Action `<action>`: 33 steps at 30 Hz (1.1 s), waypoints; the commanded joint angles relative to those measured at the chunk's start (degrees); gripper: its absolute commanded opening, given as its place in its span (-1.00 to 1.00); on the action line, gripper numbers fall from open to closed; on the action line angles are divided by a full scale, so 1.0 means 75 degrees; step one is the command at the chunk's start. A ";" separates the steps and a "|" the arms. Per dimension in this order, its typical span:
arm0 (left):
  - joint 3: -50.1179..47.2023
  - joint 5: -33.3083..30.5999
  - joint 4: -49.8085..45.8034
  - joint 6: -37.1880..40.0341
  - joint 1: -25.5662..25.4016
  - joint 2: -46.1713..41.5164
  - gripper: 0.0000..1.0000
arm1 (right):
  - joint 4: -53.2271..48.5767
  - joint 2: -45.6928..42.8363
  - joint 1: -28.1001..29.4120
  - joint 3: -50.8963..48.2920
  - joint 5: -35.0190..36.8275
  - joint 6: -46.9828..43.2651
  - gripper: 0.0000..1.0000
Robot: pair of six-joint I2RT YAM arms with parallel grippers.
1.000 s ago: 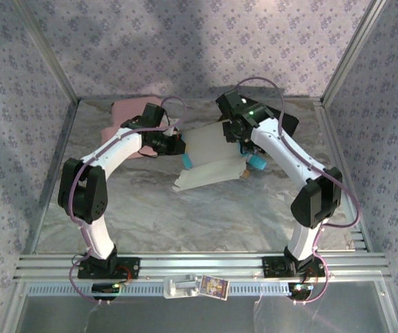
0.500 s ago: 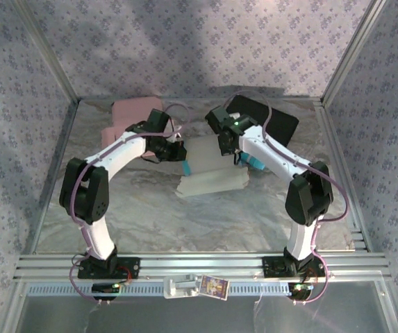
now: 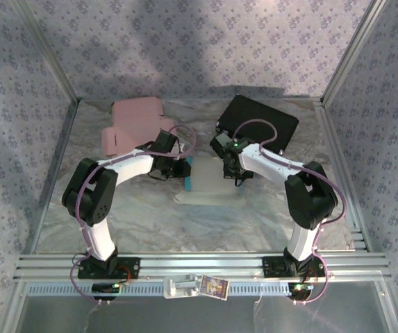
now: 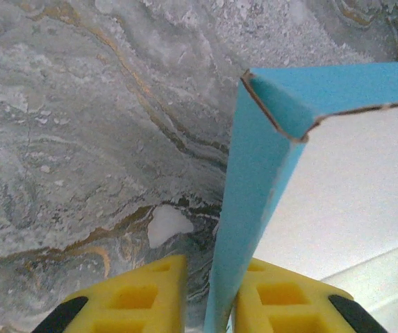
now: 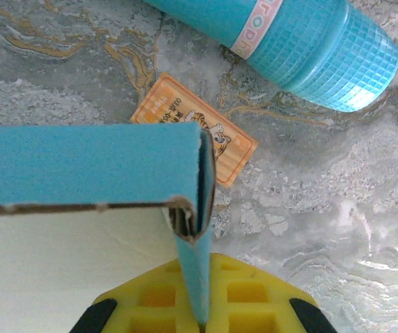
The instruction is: Fold the paper box
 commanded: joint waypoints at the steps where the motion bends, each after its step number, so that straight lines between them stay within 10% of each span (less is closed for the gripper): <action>1: -0.0245 -0.0148 0.0543 -0.0253 -0.0061 -0.0259 -0.57 | -0.0007 -0.0295 -0.0080 -0.0201 0.0059 0.0418 -1.00; 15: -0.0570 0.0044 0.0963 -0.0363 -0.0206 -0.0096 -0.61 | 0.0155 -0.0378 -0.0023 -0.0284 -0.0058 0.0410 -1.00; 19: -0.0504 -0.0277 0.0788 -0.0285 -0.0267 -0.0150 -0.92 | 0.0110 -0.0395 0.0009 -0.0262 0.0018 0.0410 -1.00; 33: 0.0029 -0.4654 -0.1776 -0.1210 -0.1342 -0.0300 -1.00 | -0.0224 -0.0137 0.0283 -0.0187 0.0444 0.0666 -1.00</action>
